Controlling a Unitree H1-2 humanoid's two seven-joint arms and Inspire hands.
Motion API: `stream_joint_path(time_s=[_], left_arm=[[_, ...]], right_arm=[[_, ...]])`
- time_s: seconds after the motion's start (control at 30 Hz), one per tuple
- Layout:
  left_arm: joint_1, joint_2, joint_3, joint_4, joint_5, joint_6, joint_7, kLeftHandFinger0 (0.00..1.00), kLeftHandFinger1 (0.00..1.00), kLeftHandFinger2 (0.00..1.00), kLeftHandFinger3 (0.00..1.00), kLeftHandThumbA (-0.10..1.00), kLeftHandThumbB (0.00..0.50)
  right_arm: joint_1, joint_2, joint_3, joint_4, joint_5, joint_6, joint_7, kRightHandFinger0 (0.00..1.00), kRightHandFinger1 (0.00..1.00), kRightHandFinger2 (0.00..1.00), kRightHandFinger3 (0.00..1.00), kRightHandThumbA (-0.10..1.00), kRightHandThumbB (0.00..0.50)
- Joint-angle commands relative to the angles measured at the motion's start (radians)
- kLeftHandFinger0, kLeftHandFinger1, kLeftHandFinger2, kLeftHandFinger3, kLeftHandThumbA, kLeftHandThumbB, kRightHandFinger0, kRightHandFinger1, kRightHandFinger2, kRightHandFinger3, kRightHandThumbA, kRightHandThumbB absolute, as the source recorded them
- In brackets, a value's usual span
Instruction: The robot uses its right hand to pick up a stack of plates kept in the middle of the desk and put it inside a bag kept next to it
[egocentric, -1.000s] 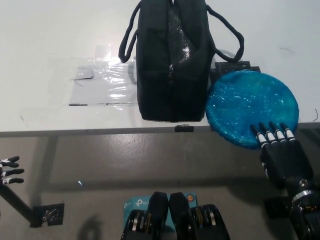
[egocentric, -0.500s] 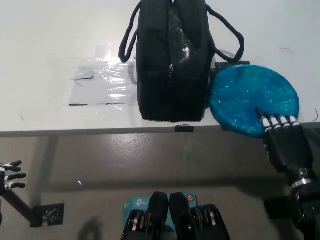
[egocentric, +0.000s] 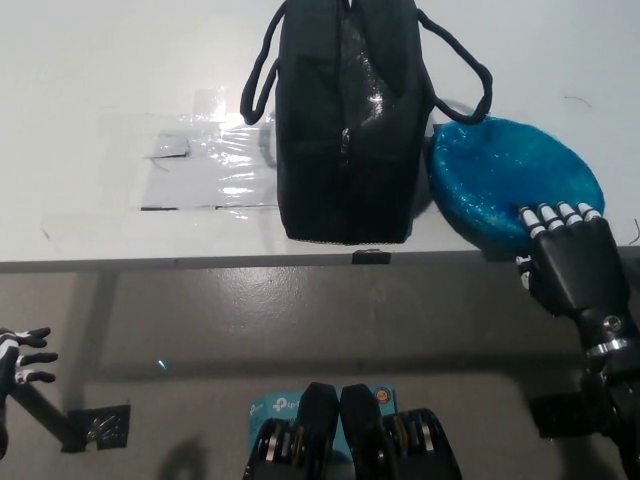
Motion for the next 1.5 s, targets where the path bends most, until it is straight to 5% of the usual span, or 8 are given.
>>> stream_joint_path(time_s=[0.0, 0.1, 0.23, 0.43, 0.57, 0.73, 0.93, 1.47], left_arm=[[0.001, 0.040, 0.004, -0.037, 0.017, -0.041, 0.009, 0.44, 0.48, 0.63, 0.73, 0.70, 0.000], [0.001, 0.041, 0.002, -0.039, 0.017, -0.037, 0.009, 0.43, 0.48, 0.62, 0.73, 0.70, 0.000], [0.001, 0.042, 0.001, -0.031, 0.018, -0.048, 0.008, 0.42, 0.47, 0.61, 0.71, 0.68, 0.000], [0.000, 0.040, 0.004, -0.030, 0.014, -0.044, 0.009, 0.39, 0.45, 0.58, 0.69, 0.65, 0.000], [0.005, 0.042, 0.006, -0.035, 0.013, -0.039, 0.006, 0.40, 0.45, 0.59, 0.69, 0.65, 0.000], [0.006, 0.045, 0.003, -0.033, 0.019, -0.052, 0.005, 0.40, 0.45, 0.59, 0.68, 0.66, 0.000], [0.009, 0.040, 0.005, -0.035, 0.016, -0.049, 0.007, 0.38, 0.44, 0.58, 0.66, 0.65, 0.000], [0.016, 0.042, -0.001, -0.038, 0.027, -0.047, 0.007, 0.40, 0.46, 0.60, 0.69, 0.63, 0.000]], right_arm=[[-0.032, -0.038, -0.035, -0.028, 0.173, -0.128, -0.164, 0.00, 0.00, 0.45, 0.47, -0.10, 0.306], [-0.012, -0.026, -0.073, -0.070, 0.248, -0.113, -0.097, 0.00, 0.00, 0.32, 0.14, -0.10, 0.302], [0.020, 0.058, -0.206, -0.148, 0.534, -0.067, 0.037, 0.00, 0.00, 0.19, 0.00, -0.10, 0.302], [-0.013, 0.195, -0.453, -0.243, 1.032, 0.081, 0.178, 0.00, 0.00, 0.26, 0.13, -0.10, 0.357], [-0.041, 0.247, -0.603, -0.349, 1.283, 0.272, 0.263, 0.00, 0.00, 0.18, 0.27, -0.10, 0.181], [-0.085, 0.273, -0.688, -0.404, 1.392, 0.362, 0.261, 0.00, 0.00, 0.25, 0.28, -0.10, 0.213], [-0.198, 0.319, -0.833, -0.469, 1.618, 0.493, 0.197, 0.00, 0.00, 0.30, 0.51, -0.10, 0.003], [-0.416, 0.284, -0.739, -0.473, 1.721, 0.501, 0.170, 0.00, 0.00, 0.37, 0.72, -0.10, 0.061]])
